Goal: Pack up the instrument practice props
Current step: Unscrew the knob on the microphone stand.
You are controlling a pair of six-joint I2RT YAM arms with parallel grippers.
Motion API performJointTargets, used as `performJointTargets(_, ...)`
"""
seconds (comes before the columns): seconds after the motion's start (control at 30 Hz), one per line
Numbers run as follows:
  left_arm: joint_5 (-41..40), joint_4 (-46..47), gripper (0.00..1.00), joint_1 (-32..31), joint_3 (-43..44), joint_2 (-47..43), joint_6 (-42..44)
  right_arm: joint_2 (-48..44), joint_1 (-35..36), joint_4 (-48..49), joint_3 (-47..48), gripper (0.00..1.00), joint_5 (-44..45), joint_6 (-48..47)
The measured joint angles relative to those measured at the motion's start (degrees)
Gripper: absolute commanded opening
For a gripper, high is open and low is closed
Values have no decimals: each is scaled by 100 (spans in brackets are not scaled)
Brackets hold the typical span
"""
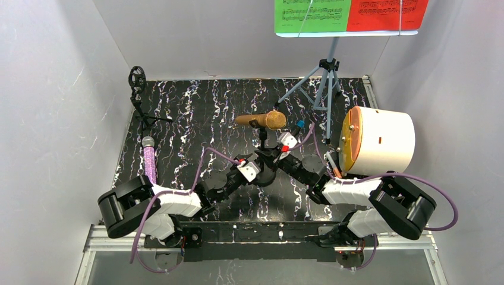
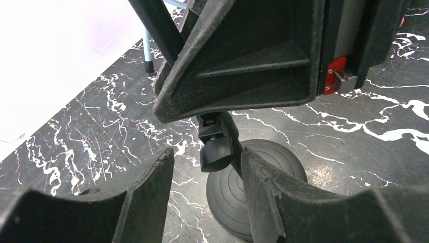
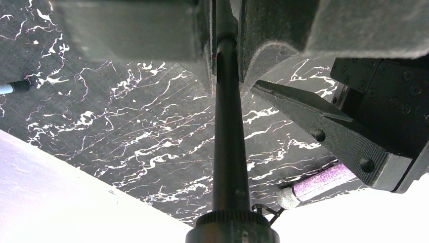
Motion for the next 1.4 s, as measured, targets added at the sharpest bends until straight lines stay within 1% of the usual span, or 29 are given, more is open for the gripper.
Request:
performJointTargets(0.13,-11,79,41,0,0,2,-59,2,33,26,-17,1,79,-22)
performJointTargets(0.23,-17,127,30,0,0,15,-81,13,48,81,-39,1,111,-24)
performJointTargets(0.3,-20,142,20,0,0,55,-105,35,50,114,-39,1,127,-24)
performJointTargets(0.37,-15,127,13,-13,0,76,-131,39,55,118,-39,1,155,-24)
performJointTargets(0.53,-42,122,0,-26,0,76,-289,66,79,155,-39,1,229,-24)
performJointTargets(0.67,-44,127,0,-26,0,76,-597,114,81,223,-39,1,247,-22)
performJointTargets(0.8,-63,133,0,-4,0,72,-1202,149,81,273,-39,1,249,-22)
performJointTargets(0.97,131,125,0,234,2,52,-2538,219,81,380,-39,1,286,0)
performJointTargets(1.27,1139,-81,0,1014,107,96,-5547,278,81,468,-39,1,485,4)
performJointTargets(1.4,1416,-122,0,1252,127,186,-7230,297,81,496,-39,1,533,2)
